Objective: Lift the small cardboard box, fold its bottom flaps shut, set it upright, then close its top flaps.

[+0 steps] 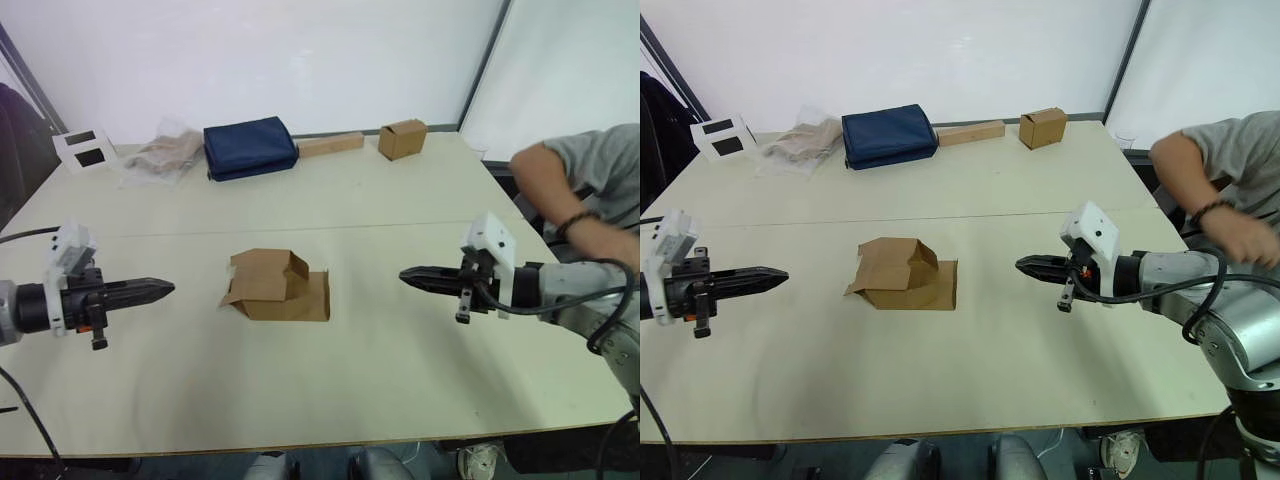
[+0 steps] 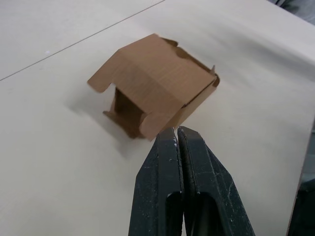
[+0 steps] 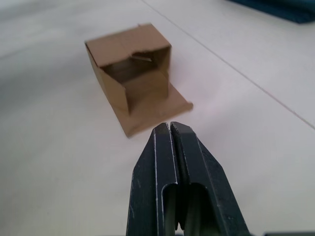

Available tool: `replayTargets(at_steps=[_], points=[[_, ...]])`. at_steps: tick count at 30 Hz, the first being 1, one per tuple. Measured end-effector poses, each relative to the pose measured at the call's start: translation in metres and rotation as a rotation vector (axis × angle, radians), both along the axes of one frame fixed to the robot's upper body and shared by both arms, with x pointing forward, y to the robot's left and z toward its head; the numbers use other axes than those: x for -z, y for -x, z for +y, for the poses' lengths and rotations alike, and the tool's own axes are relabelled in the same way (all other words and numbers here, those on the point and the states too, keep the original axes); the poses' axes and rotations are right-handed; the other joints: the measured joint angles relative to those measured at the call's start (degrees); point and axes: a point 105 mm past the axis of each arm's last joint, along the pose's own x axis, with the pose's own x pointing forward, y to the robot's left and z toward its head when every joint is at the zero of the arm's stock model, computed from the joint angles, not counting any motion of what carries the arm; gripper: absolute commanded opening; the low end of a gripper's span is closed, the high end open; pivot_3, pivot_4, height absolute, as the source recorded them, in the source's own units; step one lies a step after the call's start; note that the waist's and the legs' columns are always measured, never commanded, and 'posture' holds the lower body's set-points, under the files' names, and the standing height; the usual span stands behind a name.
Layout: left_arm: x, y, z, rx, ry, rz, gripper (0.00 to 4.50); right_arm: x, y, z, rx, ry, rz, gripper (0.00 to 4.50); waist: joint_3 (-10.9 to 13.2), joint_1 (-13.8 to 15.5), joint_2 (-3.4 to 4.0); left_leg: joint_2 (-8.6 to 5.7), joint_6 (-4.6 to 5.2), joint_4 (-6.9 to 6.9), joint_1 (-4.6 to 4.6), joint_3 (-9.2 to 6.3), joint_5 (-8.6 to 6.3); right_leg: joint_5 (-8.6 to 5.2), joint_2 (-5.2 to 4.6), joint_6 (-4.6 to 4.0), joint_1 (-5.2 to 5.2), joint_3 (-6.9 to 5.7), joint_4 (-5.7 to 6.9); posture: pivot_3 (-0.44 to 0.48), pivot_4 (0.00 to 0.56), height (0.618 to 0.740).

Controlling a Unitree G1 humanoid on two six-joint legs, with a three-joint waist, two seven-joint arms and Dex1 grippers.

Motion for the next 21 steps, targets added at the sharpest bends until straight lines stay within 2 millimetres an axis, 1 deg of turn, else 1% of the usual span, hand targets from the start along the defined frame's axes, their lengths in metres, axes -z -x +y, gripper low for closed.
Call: replayTargets(at_steps=[3, 7, 11, 15, 19, 21], points=[[0.000, 0.005, 0.000, -0.010, 0.006, 0.018, 0.07, 0.001, 0.001, 0.002, -0.014, 0.002, 0.004, 0.00, 0.01, 0.19, 0.02, -0.01, 0.02, 0.01, 0.00, 0.01, -0.01, 0.00, -0.02, 0.00, 0.01, 0.00, -0.01, 0.000, 0.150, 0.740], [0.000, 0.006, 0.000, -0.014, 0.014, 0.030, 0.07, -0.001, 0.003, 0.006, -0.042, 0.003, 0.004, 0.00, 0.01, 0.21, 0.02, 0.00, 0.01, 0.00, 0.01, 0.01, -0.01, 0.00, -0.02, 0.00, 0.02, -0.01, 0.00, 0.000, 0.150, 0.740], [-0.005, 0.007, 0.003, -0.026, 0.033, 0.024, 0.07, 0.006, 0.009, 0.007, -0.064, 0.014, 0.023, 0.00, 0.01, 0.17, 0.02, 0.00, 0.02, 0.00, 0.00, 0.01, -0.02, 0.00, -0.02, 0.00, 0.01, -0.01, -0.02, 0.000, 0.150, 0.740], [-0.004, 0.008, 0.003, -0.016, 0.027, 0.021, 0.07, 0.005, 0.009, 0.008, -0.063, 0.015, 0.019, 0.00, 0.01, 0.10, 0.03, 0.00, 0.01, 0.00, 0.02, 0.01, -0.01, 0.00, -0.02, -0.01, 0.02, 0.00, -0.01, 0.000, 0.150, 0.740], [-0.010, -0.001, 0.002, -0.005, 0.027, -0.023, 0.07, -0.002, 0.008, 0.010, -0.068, 0.016, -0.008, 0.00, 0.02, 0.20, 0.03, 0.00, 0.01, -0.01, 0.01, 0.01, -0.01, 0.00, -0.02, -0.01, 0.02, -0.01, -0.01, 0.000, 0.150, 0.740], [-0.007, -0.004, 0.001, 0.000, 0.026, -0.033, 0.07, -0.002, 0.008, 0.010, -0.062, 0.019, -0.012, 0.00, 0.02, 0.20, 0.04, 0.00, 0.02, -0.01, 0.01, 0.02, -0.02, 0.00, -0.02, 0.00, 0.02, 0.00, -0.03, 0.000, 0.150, 0.740]])
